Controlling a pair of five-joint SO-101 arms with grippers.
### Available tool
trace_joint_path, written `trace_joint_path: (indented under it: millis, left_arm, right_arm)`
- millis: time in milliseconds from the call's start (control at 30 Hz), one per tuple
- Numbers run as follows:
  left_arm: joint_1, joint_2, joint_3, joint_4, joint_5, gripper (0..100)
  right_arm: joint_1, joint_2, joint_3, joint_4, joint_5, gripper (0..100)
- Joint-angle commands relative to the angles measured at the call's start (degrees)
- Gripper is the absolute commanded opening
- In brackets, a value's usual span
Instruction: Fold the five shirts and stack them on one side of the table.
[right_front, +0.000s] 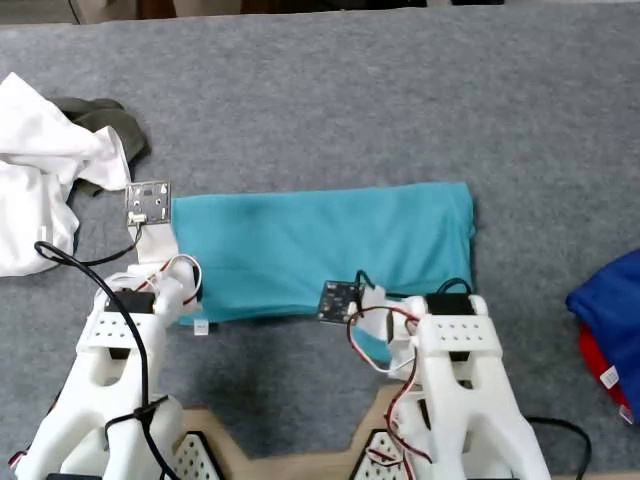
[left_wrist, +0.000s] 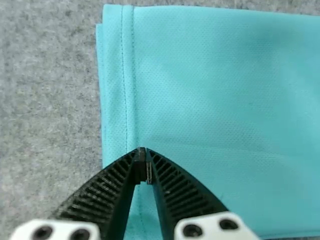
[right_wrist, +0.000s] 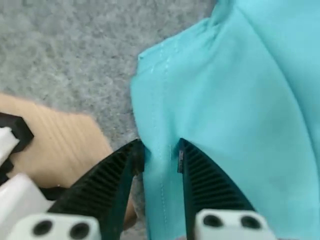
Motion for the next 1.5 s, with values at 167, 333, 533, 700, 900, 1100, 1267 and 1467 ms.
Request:
trace_joint_path:
  millis: [167, 333, 533, 700, 900, 1100, 1267, 1467]
  left_arm:
    - [-0.2, 0.0, -2.7, -0.7, 0.2, 2]
    - [-0.2, 0.0, -2.7, -0.7, 0.2, 2]
    - [-0.2, 0.0, -2.7, -0.7, 0.2, 2]
    - [-0.2, 0.0, -2.7, -0.7, 0.2, 2]
    - [-0.2, 0.1, -2.7, -0.7, 0.2, 2]
    - [-0.2, 0.1, -2.7, -0.7, 0.2, 2]
    - [-0.2, 0.1, -2.7, -0.7, 0.2, 2]
    - [-0.2, 0.1, -2.7, -0.7, 0.2, 2]
  right_arm:
    - [-0.8, 1.4, 1.4, -1.7, -0.5, 2.5]
    - [-0.7, 1.3, 1.8, -2.5, -0.6, 0.8]
    - [-0.5, 1.1, 0.7, -2.1, -0.8, 0.4]
    - [-0.5, 1.1, -4.3, 1.5, -1.9, 0.4]
    - [-0.7, 1.4, -16.5, 9.5, -3.2, 0.4]
    - [-0.6, 1.5, -22.2, 11.3, -3.2, 0.4]
    - [-0.5, 8.2, -28.9, 11.3, -3.2, 0.4]
    - [-0.4, 21.0, -43.5, 11.4, -2.9, 0.4]
